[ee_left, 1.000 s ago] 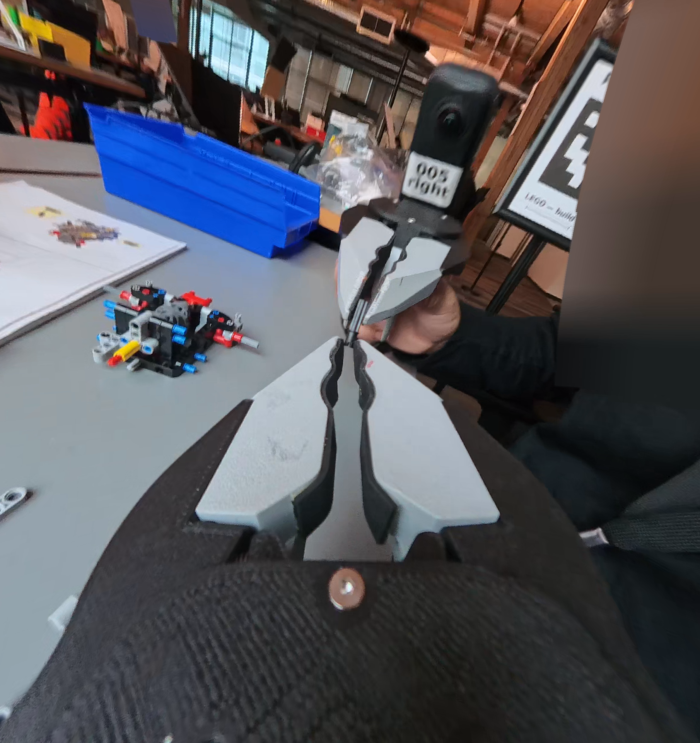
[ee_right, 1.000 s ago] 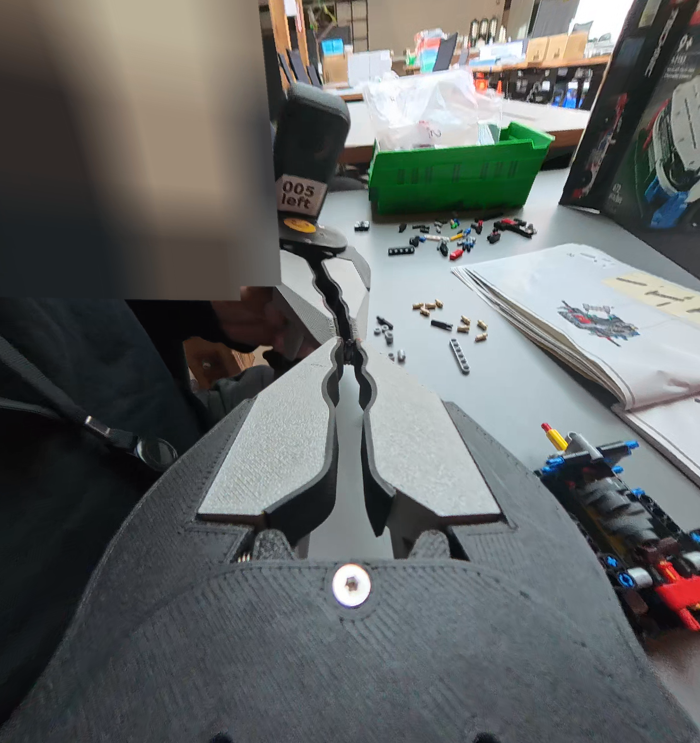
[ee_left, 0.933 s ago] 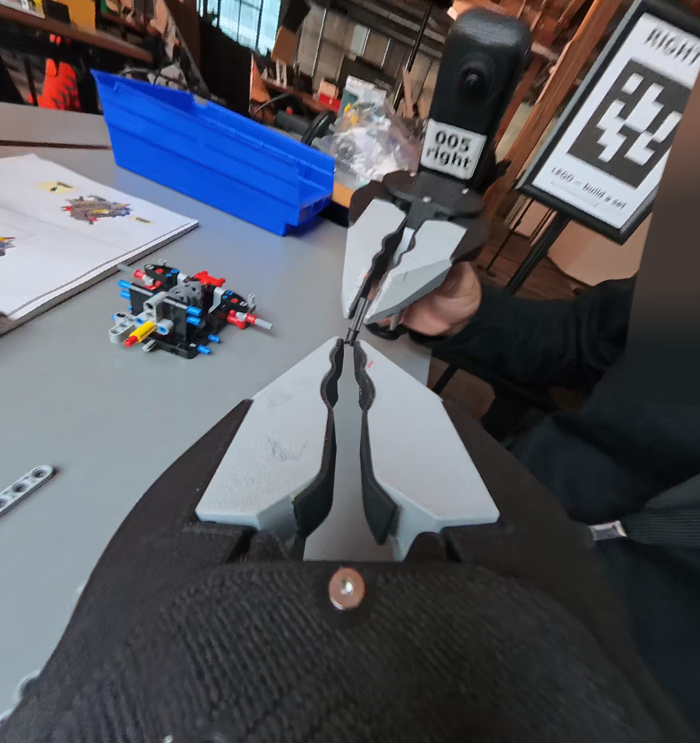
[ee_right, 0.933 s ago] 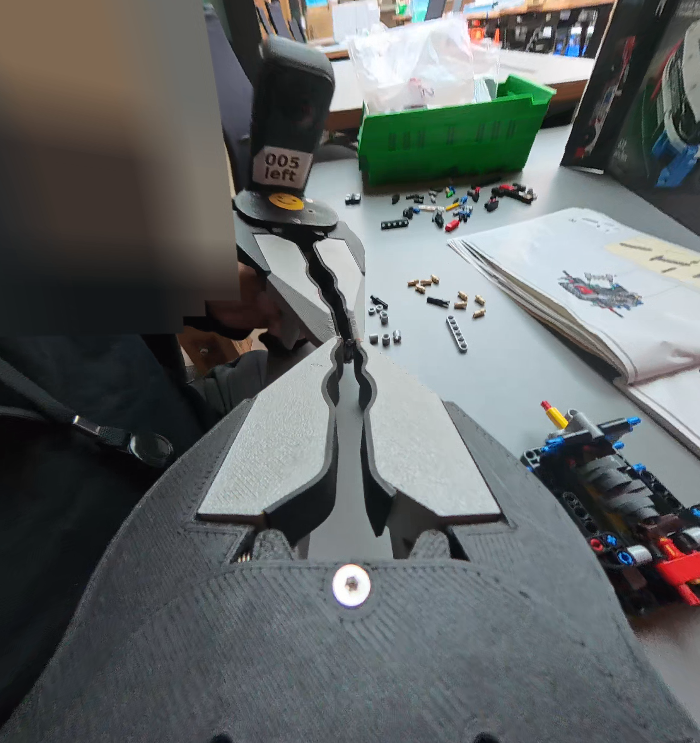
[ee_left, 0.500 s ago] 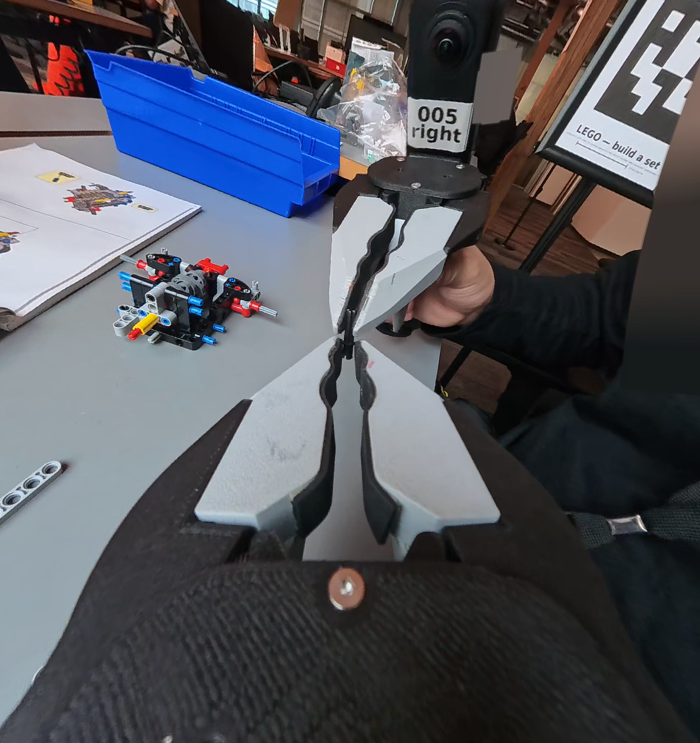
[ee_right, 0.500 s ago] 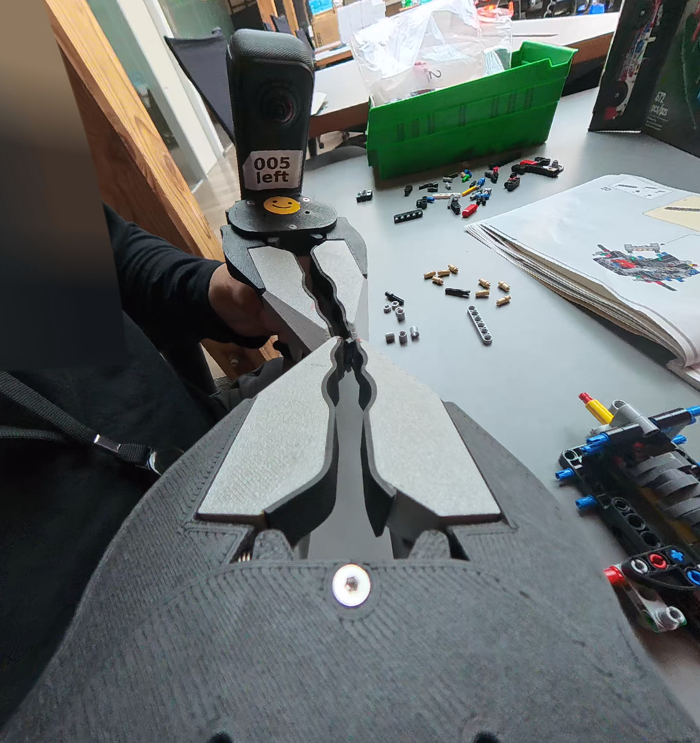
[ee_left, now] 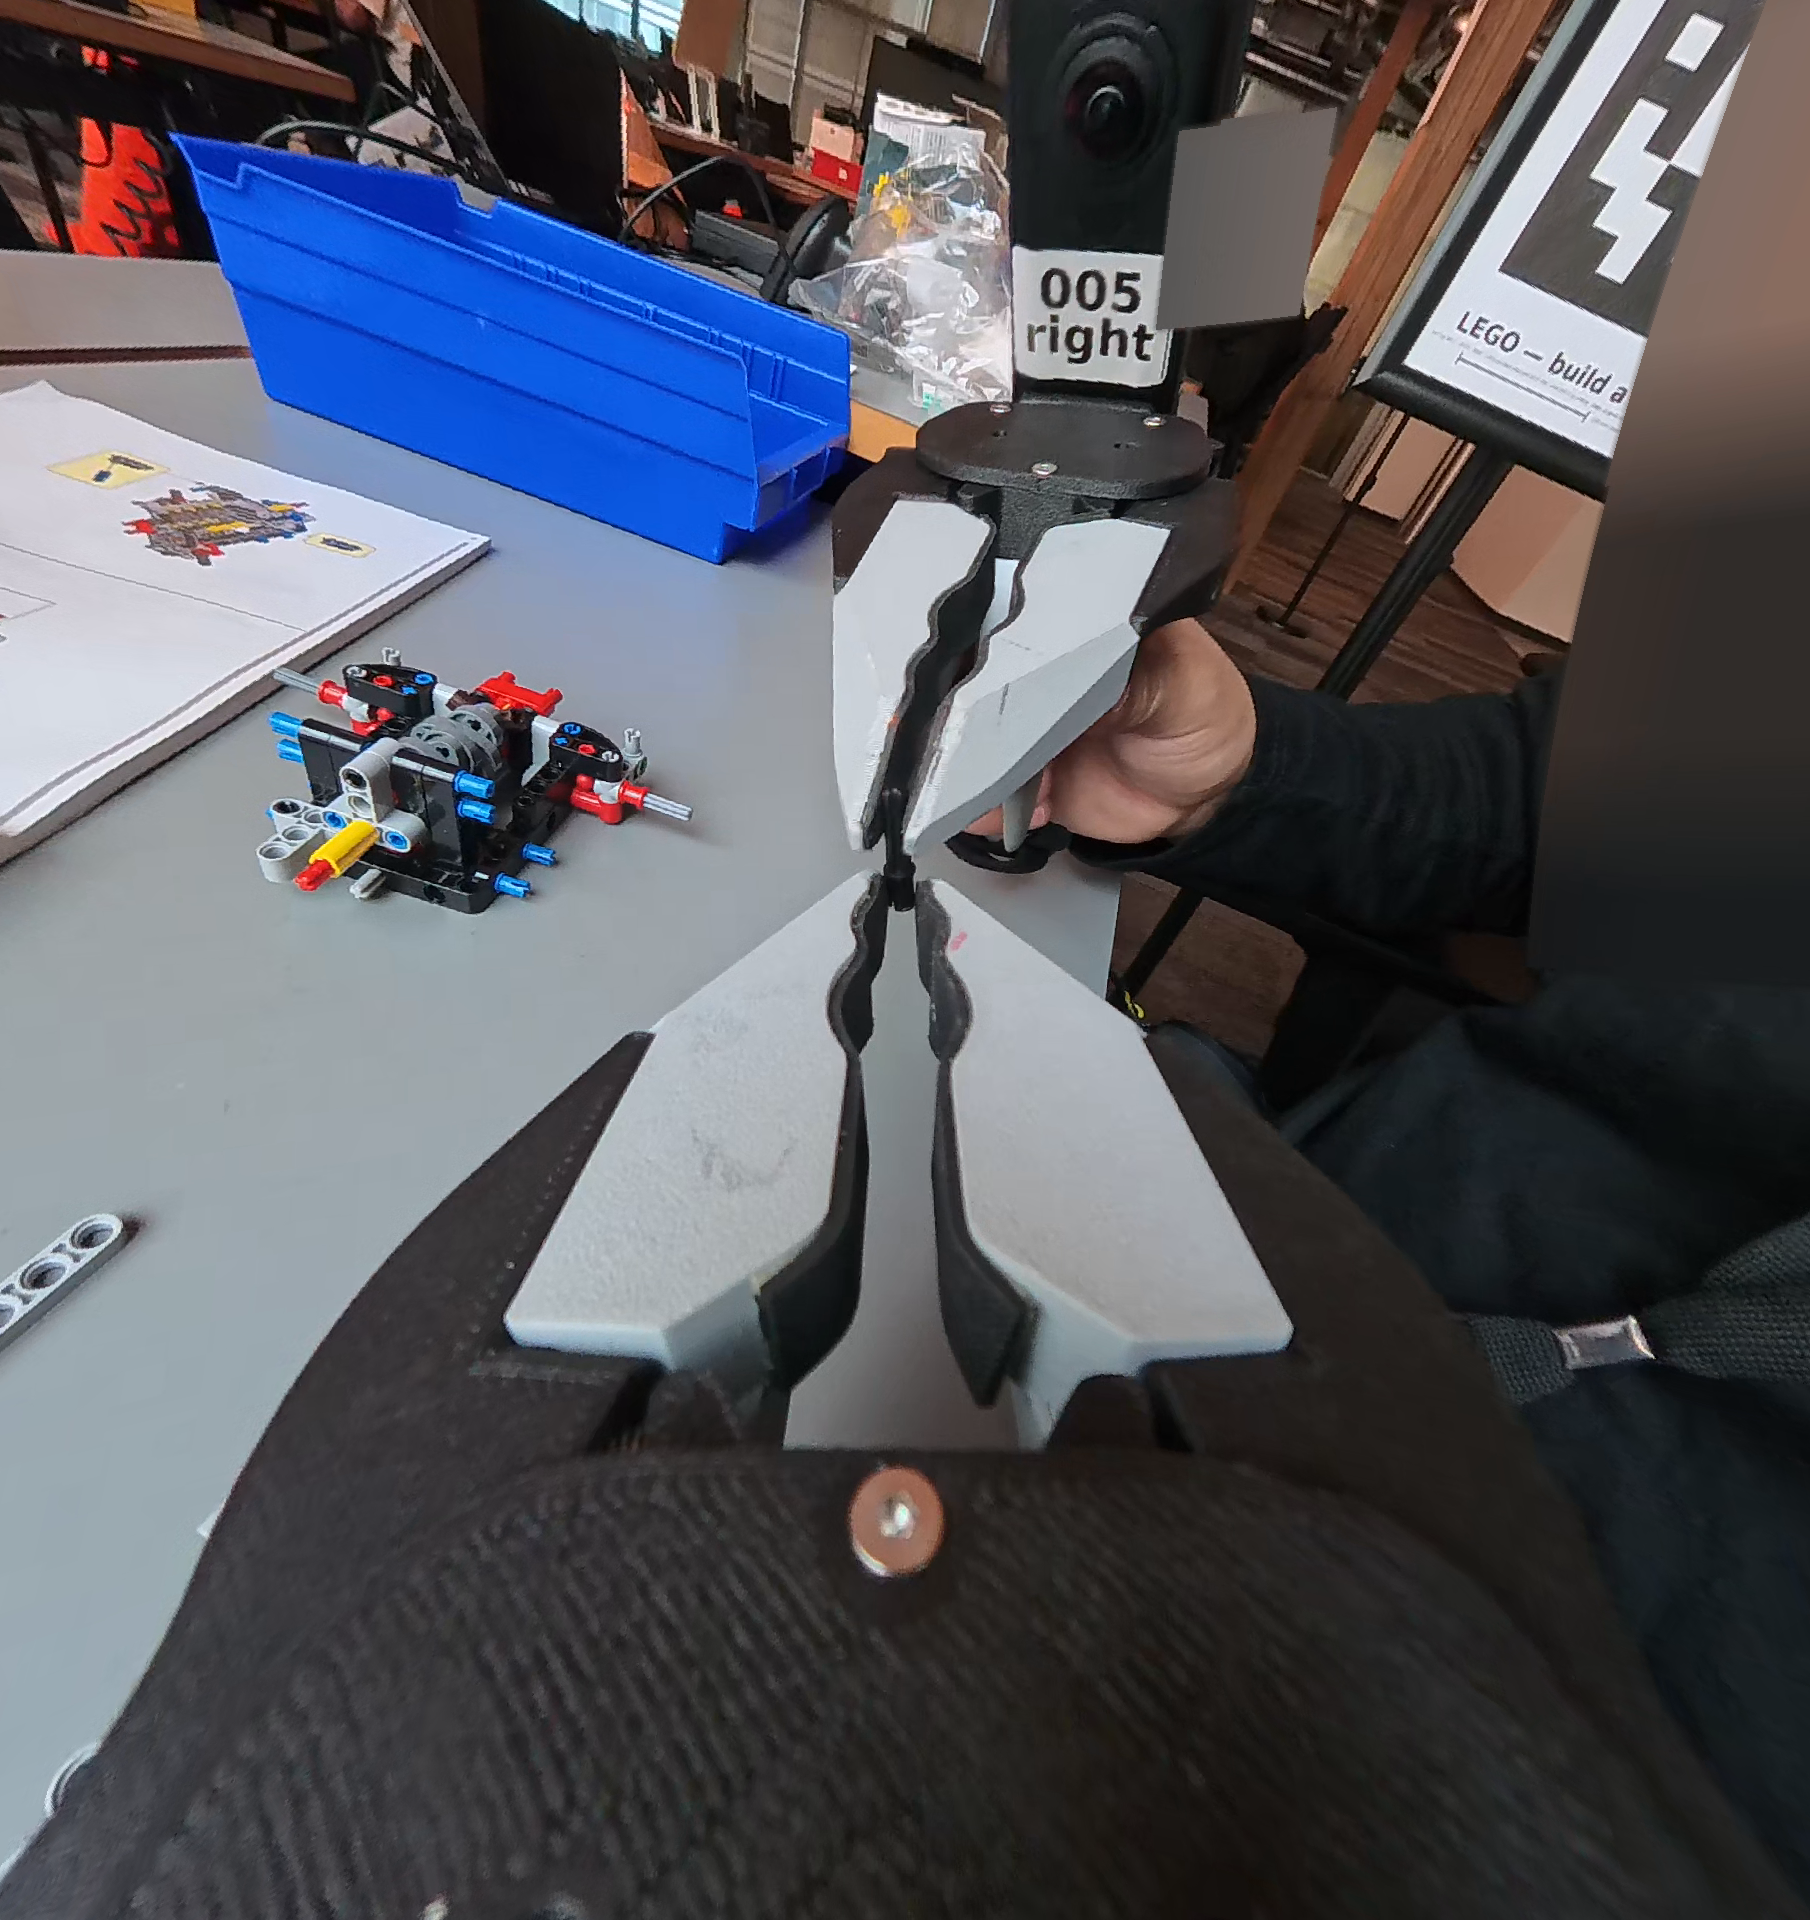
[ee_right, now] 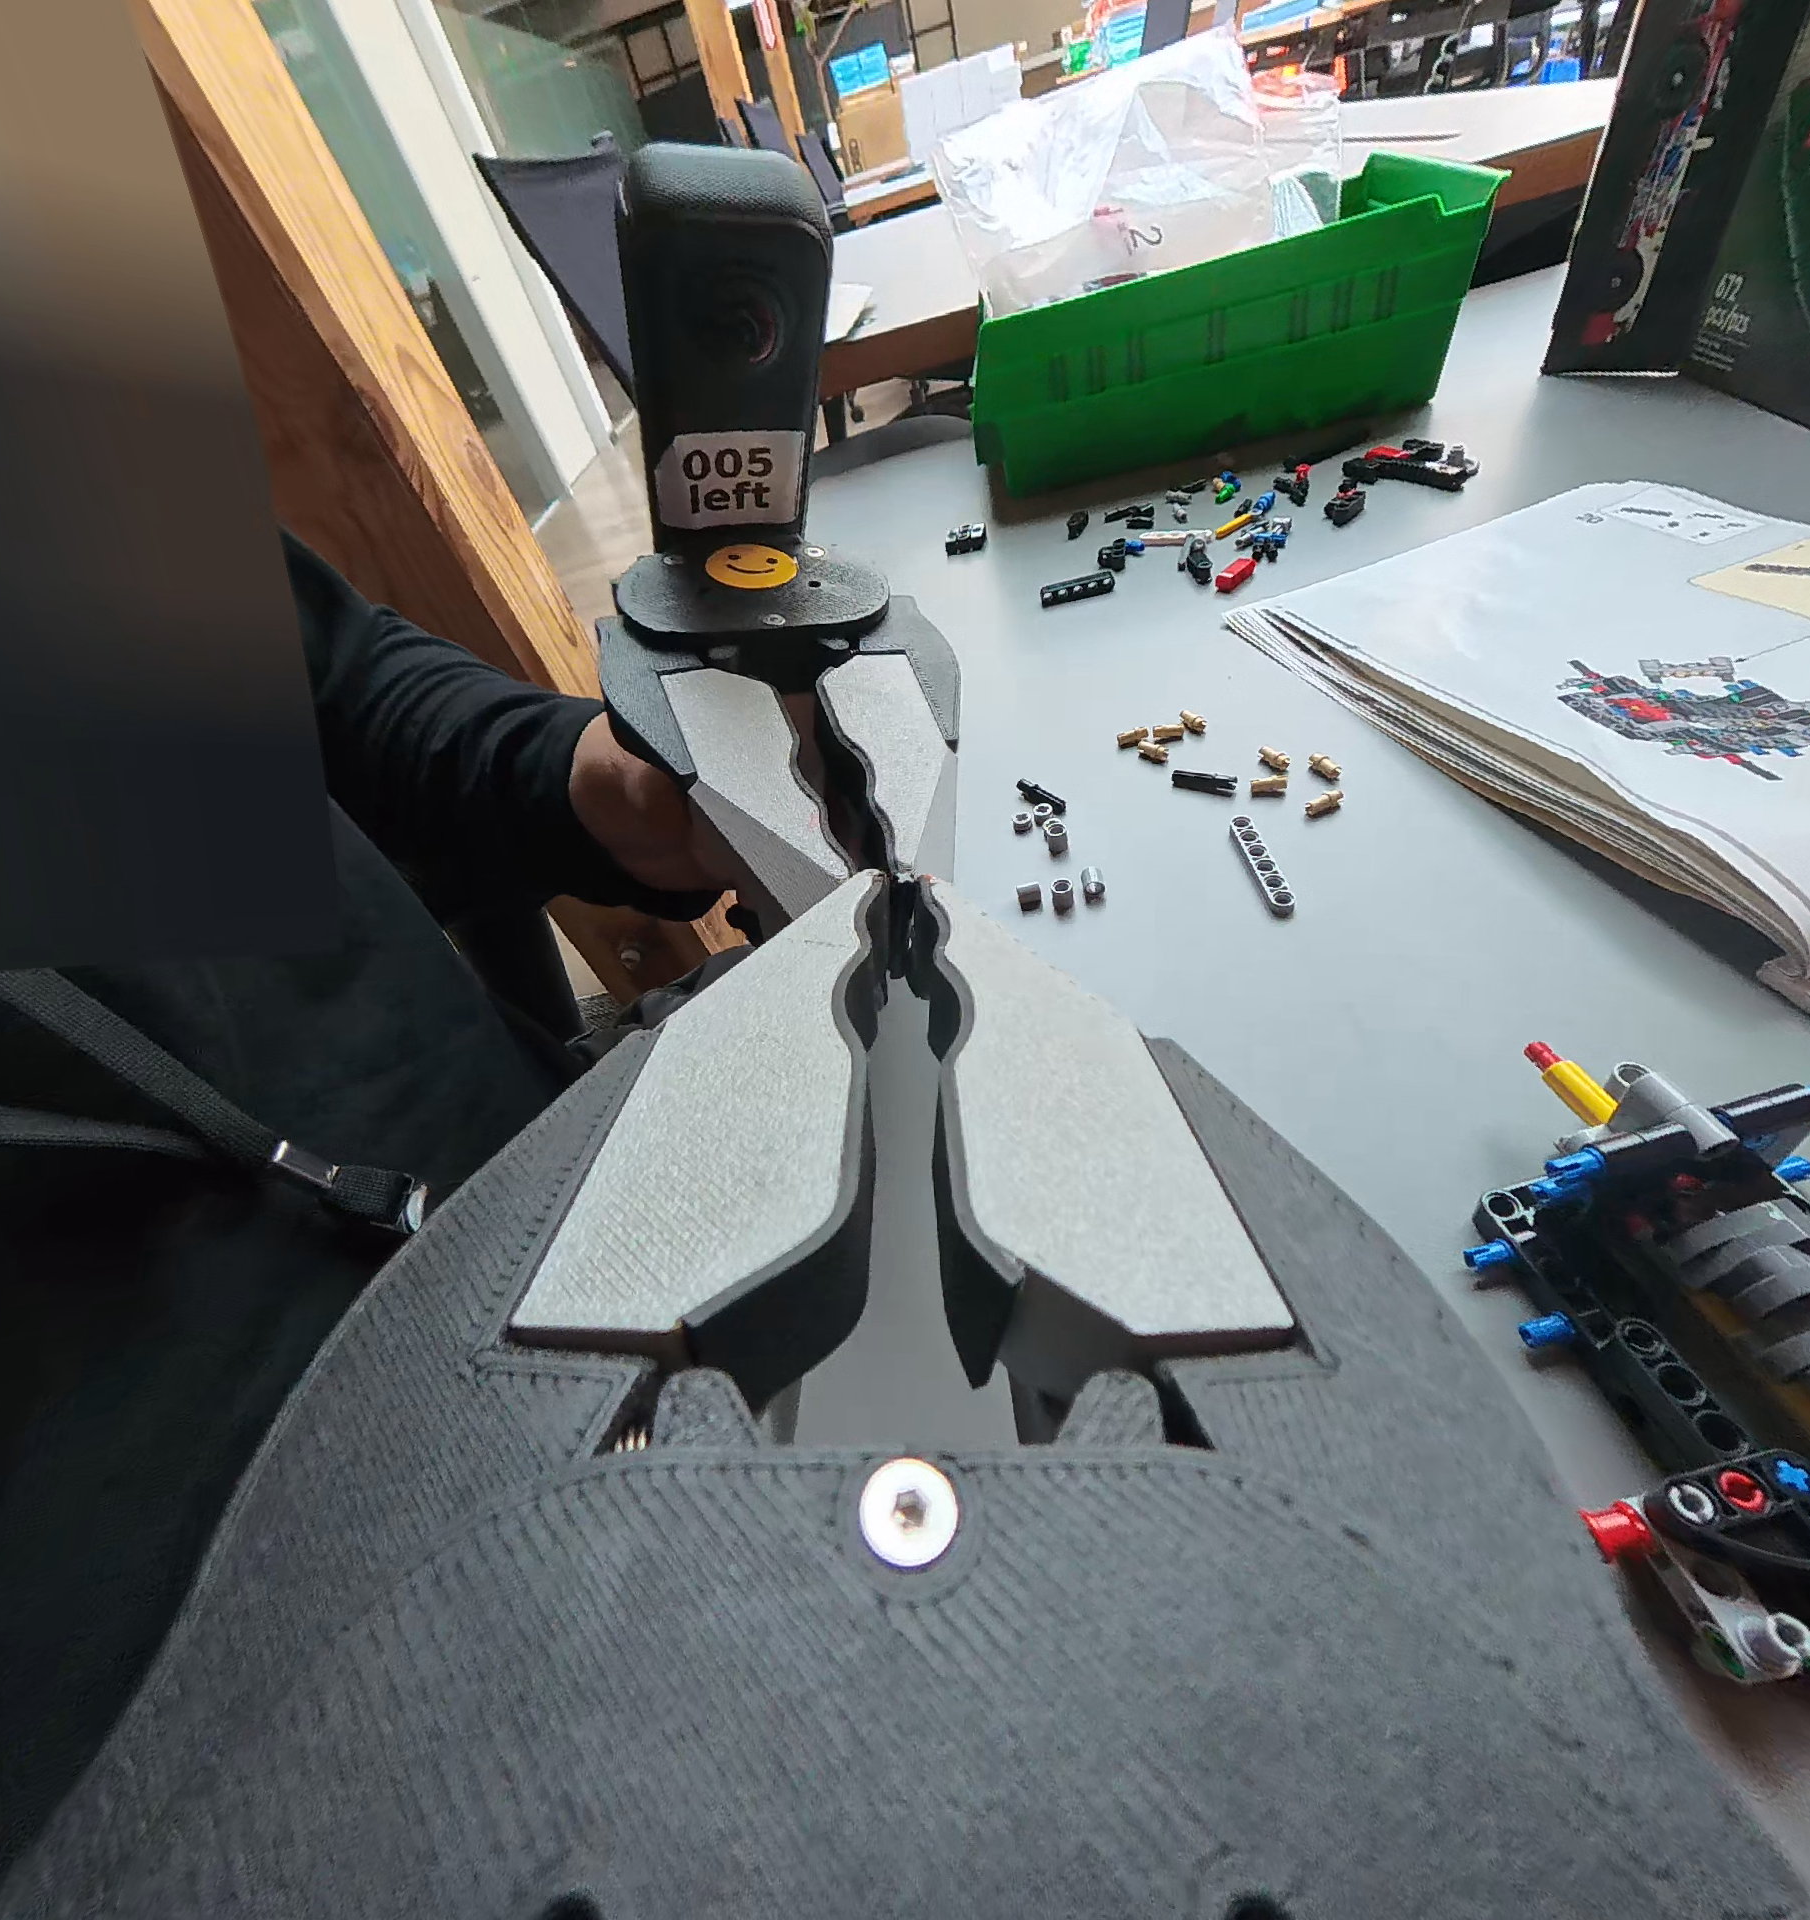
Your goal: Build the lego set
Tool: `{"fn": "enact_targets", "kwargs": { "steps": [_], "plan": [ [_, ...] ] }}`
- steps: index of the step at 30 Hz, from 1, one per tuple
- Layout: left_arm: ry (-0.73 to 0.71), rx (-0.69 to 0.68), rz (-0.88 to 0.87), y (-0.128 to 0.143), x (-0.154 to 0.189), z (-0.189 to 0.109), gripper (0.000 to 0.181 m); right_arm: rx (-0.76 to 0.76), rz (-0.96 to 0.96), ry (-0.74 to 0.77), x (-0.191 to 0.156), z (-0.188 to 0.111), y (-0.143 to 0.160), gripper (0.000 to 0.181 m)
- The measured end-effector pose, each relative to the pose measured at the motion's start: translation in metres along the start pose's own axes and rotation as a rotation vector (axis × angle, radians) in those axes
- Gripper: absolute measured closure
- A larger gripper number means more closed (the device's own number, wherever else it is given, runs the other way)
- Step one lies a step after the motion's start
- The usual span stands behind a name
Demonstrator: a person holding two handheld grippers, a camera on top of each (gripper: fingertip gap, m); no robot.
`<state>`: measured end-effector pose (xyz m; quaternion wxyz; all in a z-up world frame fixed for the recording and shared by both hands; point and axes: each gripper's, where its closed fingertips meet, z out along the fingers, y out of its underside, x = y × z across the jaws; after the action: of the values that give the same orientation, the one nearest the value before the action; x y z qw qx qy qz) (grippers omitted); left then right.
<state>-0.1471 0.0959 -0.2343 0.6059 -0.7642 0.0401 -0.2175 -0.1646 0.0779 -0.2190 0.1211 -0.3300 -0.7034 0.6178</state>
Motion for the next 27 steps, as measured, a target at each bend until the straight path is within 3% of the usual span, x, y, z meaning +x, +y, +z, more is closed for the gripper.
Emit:
{"fn": "enact_targets", "kwargs": {
  "steps": [19,27],
  "plan": [
    [0.023,0.004,-0.026,-0.002,0.003,-0.002,0.179,0.017,-0.015,-0.027,-0.004,0.002,0.002,0.181],
    [-0.045,-0.046,0.001,0.0,-0.017,-0.014,0.173,-0.139,-0.066,0.099,0.016,0.0,0.023,0.18]
  ]
}}
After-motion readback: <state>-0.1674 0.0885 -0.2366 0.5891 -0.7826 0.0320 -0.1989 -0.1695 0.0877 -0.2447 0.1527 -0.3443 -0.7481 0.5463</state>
